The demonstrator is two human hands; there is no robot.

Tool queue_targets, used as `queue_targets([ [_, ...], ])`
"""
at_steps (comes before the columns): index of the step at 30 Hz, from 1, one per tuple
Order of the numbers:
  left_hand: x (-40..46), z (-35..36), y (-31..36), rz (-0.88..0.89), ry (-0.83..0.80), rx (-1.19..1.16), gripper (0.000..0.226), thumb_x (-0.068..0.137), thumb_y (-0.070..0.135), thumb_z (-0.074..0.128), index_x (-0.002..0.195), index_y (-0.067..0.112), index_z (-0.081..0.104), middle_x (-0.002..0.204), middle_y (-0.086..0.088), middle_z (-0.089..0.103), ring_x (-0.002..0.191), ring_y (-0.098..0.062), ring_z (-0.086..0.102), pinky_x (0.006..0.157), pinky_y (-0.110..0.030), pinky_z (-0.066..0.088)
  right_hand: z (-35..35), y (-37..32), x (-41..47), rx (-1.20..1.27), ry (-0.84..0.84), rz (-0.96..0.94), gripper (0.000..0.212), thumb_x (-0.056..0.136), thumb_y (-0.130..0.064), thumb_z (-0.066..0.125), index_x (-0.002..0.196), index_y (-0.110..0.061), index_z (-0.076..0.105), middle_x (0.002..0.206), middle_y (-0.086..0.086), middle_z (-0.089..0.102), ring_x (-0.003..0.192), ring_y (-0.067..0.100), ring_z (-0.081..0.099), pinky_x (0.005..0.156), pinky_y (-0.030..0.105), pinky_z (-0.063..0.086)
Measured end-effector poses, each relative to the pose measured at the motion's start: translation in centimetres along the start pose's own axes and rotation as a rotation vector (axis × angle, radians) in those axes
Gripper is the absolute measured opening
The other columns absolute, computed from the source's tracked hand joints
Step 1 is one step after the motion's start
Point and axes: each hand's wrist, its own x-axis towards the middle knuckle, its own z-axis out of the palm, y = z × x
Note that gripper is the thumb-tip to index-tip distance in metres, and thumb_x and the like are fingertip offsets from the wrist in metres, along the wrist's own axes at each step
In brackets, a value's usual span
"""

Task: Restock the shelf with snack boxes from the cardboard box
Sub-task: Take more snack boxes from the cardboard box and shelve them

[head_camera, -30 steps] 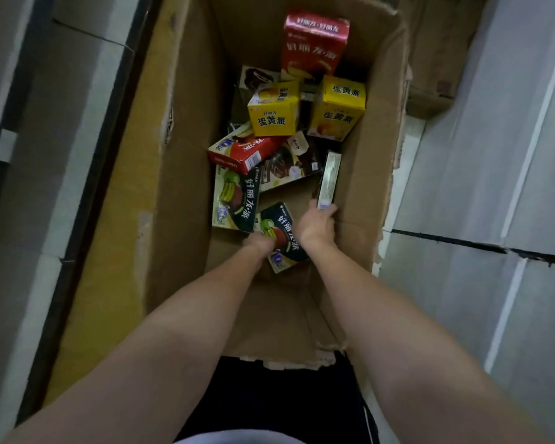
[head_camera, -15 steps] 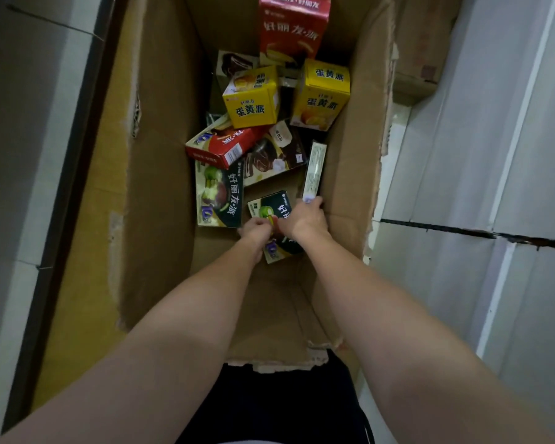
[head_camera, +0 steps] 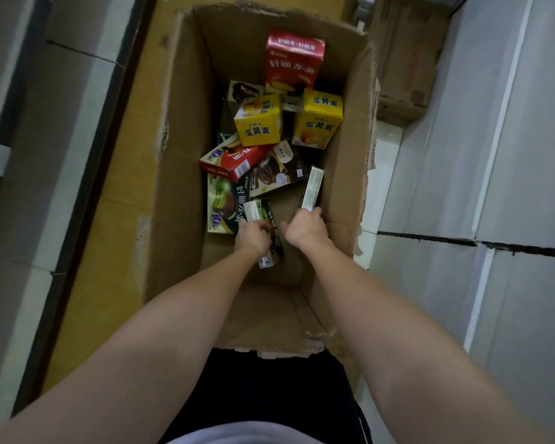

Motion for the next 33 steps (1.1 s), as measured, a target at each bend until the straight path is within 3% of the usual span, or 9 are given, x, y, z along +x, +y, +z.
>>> queue_targets([
  [6, -4.2, -4.9, 1.1, 0.102, 0.055, 0.099, 0.023, 0.092, 0.008, 0.061, 0.106, 0.024, 0.070, 0.139, -0.009, 0.034, 0.122, -0.034, 0.050, 0.101, -0.043, 0.050, -2.7, -1.8, -4.4, -0.023, 0.111, -0.082, 0.036, 0.098, -0.037, 0.054, 0.129, -0.020, 0.057, 0.124, 0.013, 0.050, 0.105, 0.031, 0.060, 0.085, 0.040, 0.049],
  [12, -8.7, -11.6, 2.7, 0.200, 0.175, 0.126, 0.019, 0.092, 0.022, 0.059, 0.108, 0.022, 0.070, 0.127, -0.012, 0.038, 0.108, -0.035, 0.056, 0.097, -0.037, 0.049, -5.6, -6.4, -9.6, -0.100, 0.183, -0.234, 0.025, 0.098, -0.028, 0.048, 0.122, -0.025, 0.055, 0.124, 0.016, 0.052, 0.104, 0.033, 0.059, 0.087, 0.042, 0.049],
  [14, -10.3, -14.0, 2.7, 0.245, 0.222, 0.099, 0.020, 0.090, 0.025, 0.059, 0.107, 0.021, 0.069, 0.118, -0.012, 0.038, 0.102, -0.037, 0.057, 0.095, -0.033, 0.047, -6.6, -8.4, -11.7, -0.088, 0.222, -0.279, 0.032, 0.097, -0.030, 0.052, 0.129, -0.027, 0.048, 0.131, 0.017, 0.047, 0.109, 0.035, 0.056, 0.090, 0.043, 0.047],
  [17, -13.5, -18.1, 1.9, 0.336, 0.289, 0.073, 0.019, 0.088, 0.021, 0.061, 0.105, 0.015, 0.067, 0.111, -0.015, 0.049, 0.100, -0.033, 0.057, 0.085, -0.026, 0.044, -7.8, -11.4, -15.8, -0.136, 0.311, -0.375, 0.062, 0.092, -0.036, 0.062, 0.145, -0.024, 0.031, 0.135, 0.017, 0.043, 0.116, 0.038, 0.056, 0.091, 0.044, 0.047],
  [20, -17.0, -23.1, 0.6, 0.382, 0.379, 0.061, 0.014, 0.088, 0.021, 0.063, 0.101, 0.016, 0.064, 0.104, -0.011, 0.047, 0.088, -0.025, 0.055, 0.073, -0.026, 0.043, -8.5, -14.9, -20.0, -0.144, 0.412, -0.450, 0.059, 0.091, -0.039, 0.065, 0.137, -0.010, 0.044, 0.133, 0.015, 0.046, 0.117, 0.036, 0.057, 0.090, 0.043, 0.049],
  [23, -20.5, -28.2, -2.1, 0.412, 0.529, -0.011, 0.008, 0.087, 0.022, 0.063, 0.095, 0.021, 0.064, 0.102, -0.010, 0.048, 0.092, -0.026, 0.054, 0.072, -0.028, 0.042, -7.9, -19.0, -25.2, -0.161, 0.501, -0.564, 0.044, 0.093, -0.038, 0.063, 0.123, -0.007, 0.058, 0.127, 0.014, 0.048, 0.113, 0.035, 0.059, 0.092, 0.042, 0.048],
  [26, -24.6, -33.0, -6.2, 0.387, 0.640, -0.155, 0.007, 0.089, 0.019, 0.062, 0.094, 0.021, 0.067, 0.101, -0.008, 0.046, 0.089, -0.030, 0.058, 0.069, -0.038, 0.059, -5.7, -22.9, -30.9, -0.179, 0.580, -0.688, 0.041, 0.093, -0.037, 0.064, 0.121, -0.008, 0.058, 0.125, 0.014, 0.048, 0.110, 0.035, 0.059, 0.091, 0.042, 0.048],
  [28, -27.0, -35.8, -9.9, 0.376, 0.697, -0.211, 0.011, 0.088, 0.018, 0.061, 0.085, 0.027, 0.065, 0.102, -0.009, 0.053, 0.087, -0.029, 0.062, 0.062, -0.039, 0.061, -3.4, -25.4, -34.4, -0.170, 0.587, -0.776, 0.042, 0.094, -0.036, 0.062, 0.122, -0.006, 0.055, 0.127, 0.015, 0.047, 0.111, 0.036, 0.058, 0.091, 0.043, 0.047],
  [33, -33.5, -41.3, -21.0, 0.299, 0.871, -0.360, 0.020, 0.087, 0.011, 0.052, 0.093, 0.024, 0.067, 0.100, -0.010, 0.060, 0.098, -0.029, 0.062, 0.075, -0.036, 0.059, 4.4, -31.8, -42.8, -0.101, 0.544, -1.032, 0.031, 0.097, -0.022, 0.052, 0.121, -0.003, 0.050, 0.128, 0.017, 0.041, 0.113, 0.038, 0.051, 0.094, 0.044, 0.043],
])
